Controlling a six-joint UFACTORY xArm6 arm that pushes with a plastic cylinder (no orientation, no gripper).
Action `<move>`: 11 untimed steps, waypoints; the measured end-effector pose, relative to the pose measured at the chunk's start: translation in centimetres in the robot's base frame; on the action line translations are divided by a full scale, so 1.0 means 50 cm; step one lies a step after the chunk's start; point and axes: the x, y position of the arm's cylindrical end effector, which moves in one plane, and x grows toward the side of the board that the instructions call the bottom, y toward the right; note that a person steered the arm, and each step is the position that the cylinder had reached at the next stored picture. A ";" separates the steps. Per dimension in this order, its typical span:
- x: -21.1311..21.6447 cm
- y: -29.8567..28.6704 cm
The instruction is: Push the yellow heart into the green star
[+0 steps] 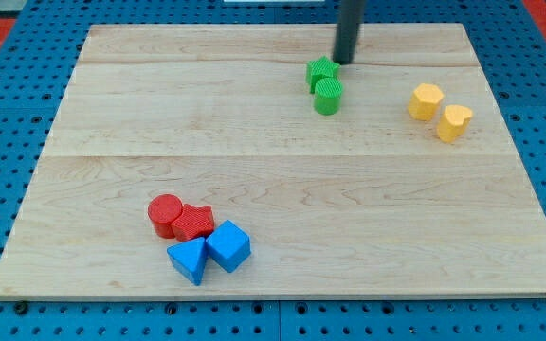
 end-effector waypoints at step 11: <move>0.289 0.425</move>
